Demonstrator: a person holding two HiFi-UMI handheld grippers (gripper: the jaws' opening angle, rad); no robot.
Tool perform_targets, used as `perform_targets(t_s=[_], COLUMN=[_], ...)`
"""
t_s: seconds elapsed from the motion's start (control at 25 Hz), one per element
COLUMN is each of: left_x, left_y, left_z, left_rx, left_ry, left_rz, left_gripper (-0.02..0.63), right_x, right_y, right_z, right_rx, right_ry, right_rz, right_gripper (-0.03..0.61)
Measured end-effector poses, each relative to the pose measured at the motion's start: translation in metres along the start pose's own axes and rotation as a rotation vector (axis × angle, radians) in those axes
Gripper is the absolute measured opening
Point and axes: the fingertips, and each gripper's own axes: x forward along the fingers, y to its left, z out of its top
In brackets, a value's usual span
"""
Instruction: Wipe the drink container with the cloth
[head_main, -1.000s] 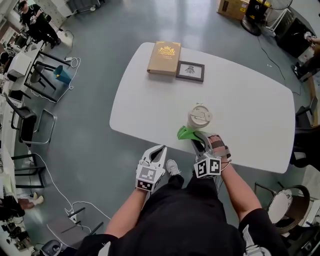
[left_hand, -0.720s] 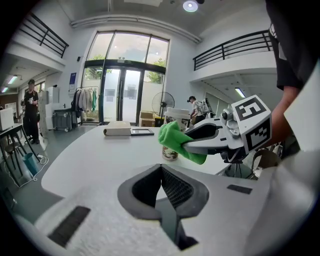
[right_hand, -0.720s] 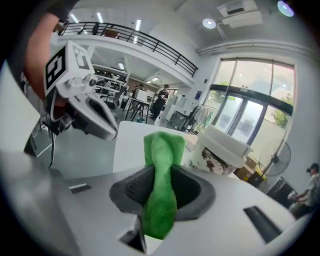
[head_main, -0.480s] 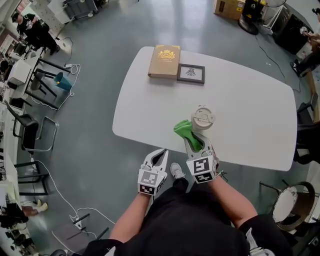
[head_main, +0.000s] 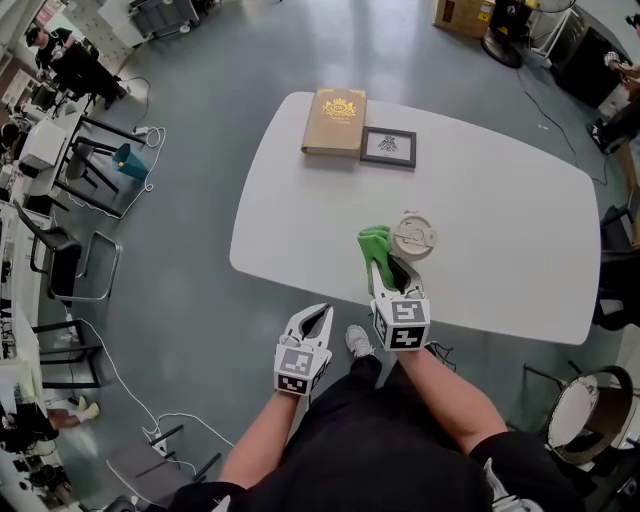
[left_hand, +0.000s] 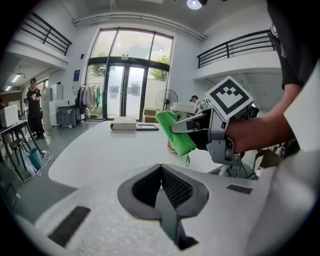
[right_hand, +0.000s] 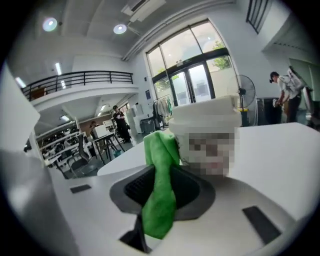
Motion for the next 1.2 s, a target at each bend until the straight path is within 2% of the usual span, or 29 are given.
perform_targets(t_s=[0.12,0.2,0.52,0.8,0.96,1.2], left_x=[-0.001,-0.001,-0.002,-0.005,-0.006,-0.008], left_y=[0.0,0.001,0.006,0.006,0.006,0.005], left_z=[-0.002,0.001,0.007,0.003,-0.001,0.002], left_rx=[-0.005,-0.005,0.001,-0.007,-0.006,-0.008], left_ry=[-0.002,-0.009,-0.018,-0.013,-0.011,-0.015], left_rz=[-0.004,-0.005,0.009,0.007,0.004,0.005], left_gripper=[0.009,0.009,0.009,0.009,0.009,0.009], right_x=[0.004,0.007,0.023,0.038,0.04,0.032], right_y=[-0.003,-0.002,-0.014,-0.024,-0.024,-0.007], right_z=[-0.005,-0.007,-0.033,-0.076,-0.084,-0.067], right_rx=[0.166,0.24,0.436,0.645,0.67,0.55], right_ry=[-0.011,-0.021,0.021,0.141,0.172,0.143], right_rz=[-0.019,-0.033,-0.103,-0.151,-0.154,-0.07], right_gripper=[0.104,0.104,0.104,0.104,0.104,0.104])
